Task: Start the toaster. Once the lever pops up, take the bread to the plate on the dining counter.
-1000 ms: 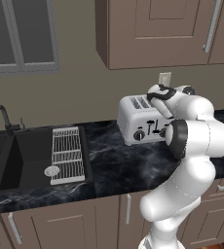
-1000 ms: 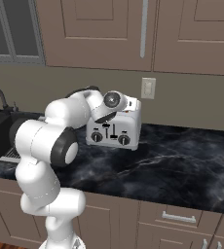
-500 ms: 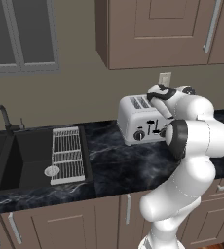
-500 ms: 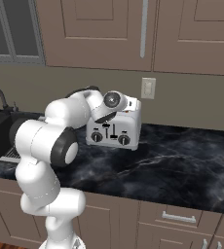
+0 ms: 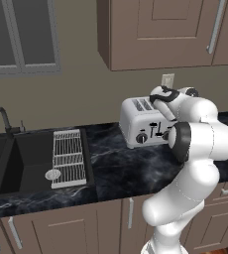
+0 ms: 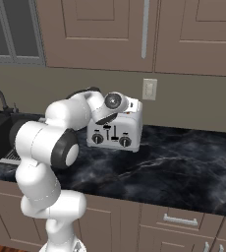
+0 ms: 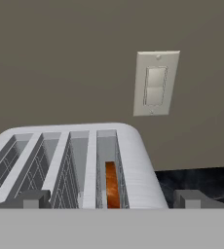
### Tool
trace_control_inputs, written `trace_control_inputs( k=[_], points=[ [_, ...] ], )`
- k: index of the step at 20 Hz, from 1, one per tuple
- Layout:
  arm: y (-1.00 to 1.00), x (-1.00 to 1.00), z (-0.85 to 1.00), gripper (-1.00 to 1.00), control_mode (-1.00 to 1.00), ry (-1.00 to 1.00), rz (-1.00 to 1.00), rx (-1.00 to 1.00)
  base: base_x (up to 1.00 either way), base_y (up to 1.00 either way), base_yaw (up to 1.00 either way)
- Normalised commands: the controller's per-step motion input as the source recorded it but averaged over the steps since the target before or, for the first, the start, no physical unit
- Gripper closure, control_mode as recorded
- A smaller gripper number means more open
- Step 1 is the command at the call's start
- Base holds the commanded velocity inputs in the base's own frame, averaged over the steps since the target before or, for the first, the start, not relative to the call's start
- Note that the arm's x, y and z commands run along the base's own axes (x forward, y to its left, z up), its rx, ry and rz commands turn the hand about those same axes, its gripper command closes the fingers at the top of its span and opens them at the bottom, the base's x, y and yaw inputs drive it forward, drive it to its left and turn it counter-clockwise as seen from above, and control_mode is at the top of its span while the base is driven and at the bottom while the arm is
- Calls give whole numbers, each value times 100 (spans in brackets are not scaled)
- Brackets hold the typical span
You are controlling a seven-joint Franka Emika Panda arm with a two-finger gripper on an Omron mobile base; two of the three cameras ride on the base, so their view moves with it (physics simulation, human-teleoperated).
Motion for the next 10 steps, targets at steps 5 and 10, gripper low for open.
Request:
trace_control_inputs(
  k=[5,10],
  points=[
    [0,0,0,-100,-100,0,0,0,0,0,0],
    [0,0,0,-100,-100,0,0,0,0,0,0]
  ],
)
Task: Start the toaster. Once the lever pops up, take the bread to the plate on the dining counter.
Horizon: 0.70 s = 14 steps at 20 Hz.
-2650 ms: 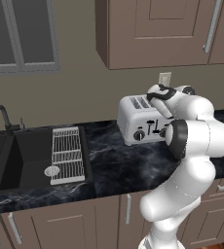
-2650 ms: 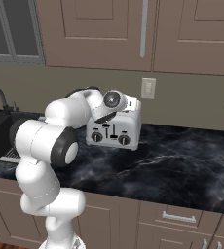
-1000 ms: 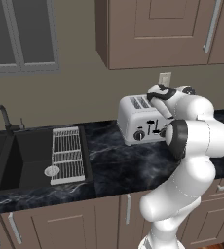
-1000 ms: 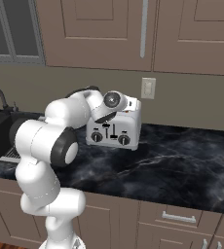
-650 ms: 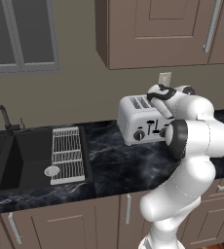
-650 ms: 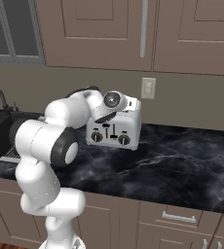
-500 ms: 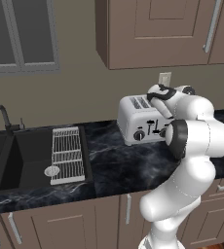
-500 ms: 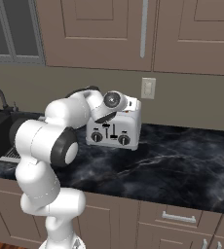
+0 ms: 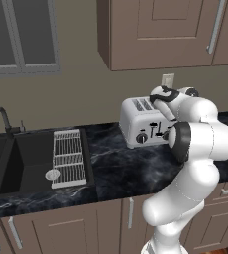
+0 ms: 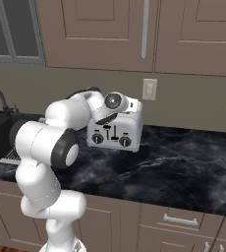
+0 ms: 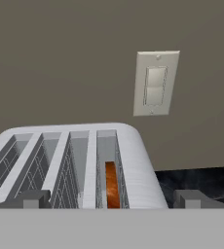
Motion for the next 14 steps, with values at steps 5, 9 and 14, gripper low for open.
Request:
trace_control_inputs(
  k=[5,9,14],
  points=[
    [0,0,0,-100,-100,0,0,0,0,0,0],
    [0,0,0,-100,-100,0,0,0,0,0,0],
    [0,0,0,-100,-100,0,0,0,0,0,0]
  ],
)
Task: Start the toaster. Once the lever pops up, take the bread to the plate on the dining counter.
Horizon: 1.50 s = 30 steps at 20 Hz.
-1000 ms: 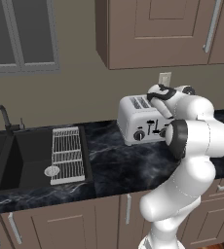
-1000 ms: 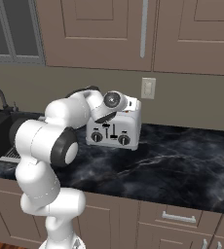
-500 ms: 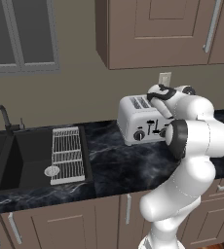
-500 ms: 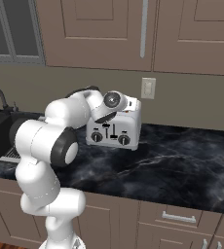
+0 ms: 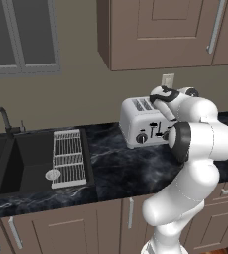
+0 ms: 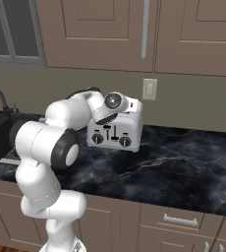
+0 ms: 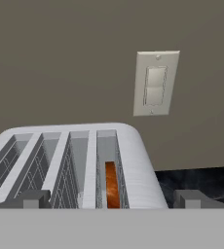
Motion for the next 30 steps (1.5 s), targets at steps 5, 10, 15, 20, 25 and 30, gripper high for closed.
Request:
trace_control_inputs(
  k=[5,10,15,20,25,30],
  points=[
    [0,0,0,-100,-100,0,0,0,0,0,0],
    [0,0,0,-100,-100,0,0,0,0,0,0],
    [0,0,0,-100,-100,0,0,0,0,0,0],
    [0,0,0,-100,-100,0,0,0,0,0,0],
    [0,0,0,-100,-100,0,0,0,0,0,0],
    [0,0,0,-100,-100,0,0,0,0,0,0]
  ],
)
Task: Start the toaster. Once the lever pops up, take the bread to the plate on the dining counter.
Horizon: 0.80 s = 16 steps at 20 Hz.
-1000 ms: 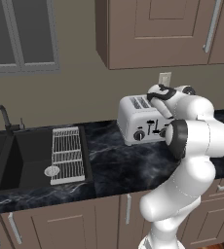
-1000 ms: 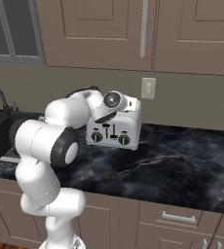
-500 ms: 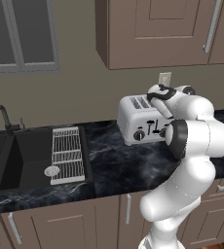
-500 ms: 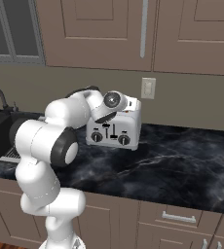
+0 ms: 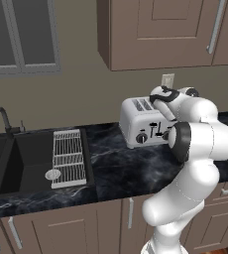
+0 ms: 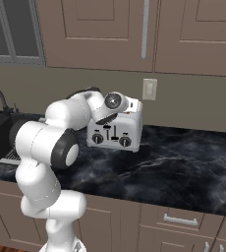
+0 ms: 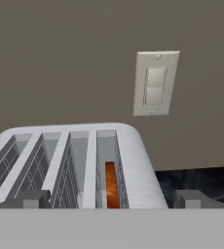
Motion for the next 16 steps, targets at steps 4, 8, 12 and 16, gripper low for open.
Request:
trace_control_inputs(
  k=[4,8,12,16],
  points=[
    [0,0,0,-100,-100,0,0,0,0,0,0],
    [0,0,0,-100,-100,0,0,0,0,0,0],
    [0,0,0,-100,-100,0,0,0,0,0,0],
    [0,0,0,-100,-100,0,0,0,0,0,0]
  ],
)
